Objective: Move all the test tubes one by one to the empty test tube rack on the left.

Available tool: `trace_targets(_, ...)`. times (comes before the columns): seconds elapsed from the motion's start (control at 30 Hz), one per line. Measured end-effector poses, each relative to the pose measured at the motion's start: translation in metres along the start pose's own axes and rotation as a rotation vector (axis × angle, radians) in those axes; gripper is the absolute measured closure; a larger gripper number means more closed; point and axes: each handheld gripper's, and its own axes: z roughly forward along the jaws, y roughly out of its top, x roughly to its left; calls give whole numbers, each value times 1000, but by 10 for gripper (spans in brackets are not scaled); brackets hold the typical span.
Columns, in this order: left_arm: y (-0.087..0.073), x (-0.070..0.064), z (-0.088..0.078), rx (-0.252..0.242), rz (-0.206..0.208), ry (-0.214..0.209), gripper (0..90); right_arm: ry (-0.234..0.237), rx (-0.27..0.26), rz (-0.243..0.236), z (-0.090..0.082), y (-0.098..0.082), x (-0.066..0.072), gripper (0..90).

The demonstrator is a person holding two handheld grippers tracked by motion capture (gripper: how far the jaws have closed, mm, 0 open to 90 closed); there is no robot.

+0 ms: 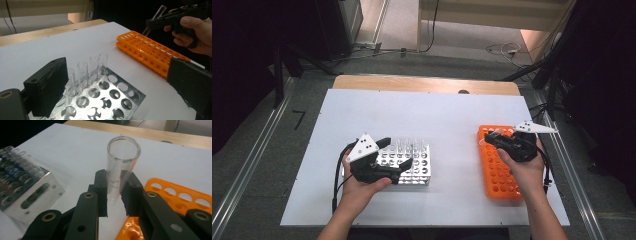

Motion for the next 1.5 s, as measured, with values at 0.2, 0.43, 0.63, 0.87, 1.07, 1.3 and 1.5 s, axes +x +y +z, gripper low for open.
trace_targets(0.2, 2, -2, -1, -6, 9, -4, 31, 62, 3, -45, -1, 5, 21, 736)
trace_targets(0.43, 5, -7, -1, -10, 14, -15, 31, 143, 2, -86, 1, 8, 44, 737)
trace_targets(0.63, 7, -12, -1, -15, 20, -28, 31, 202, 14, -123, 3, 10, 67, 737)
trace_targets(0.87, 10, -19, -1, -15, 32, -49, 31, 259, 32, -150, 9, 9, 88, 737)
trace_targets(1.07, 13, -25, 0, -16, 48, -69, 31, 299, 52, -186, 15, 6, 107, 736)
trace_targets(1.3, 17, -34, 0, -22, 63, -101, 33, 341, 68, -224, 18, 4, 125, 737)
trace_targets(1.5, 18, -40, 1, -18, 80, -141, 52, 373, 86, -257, 22, 1, 139, 736)
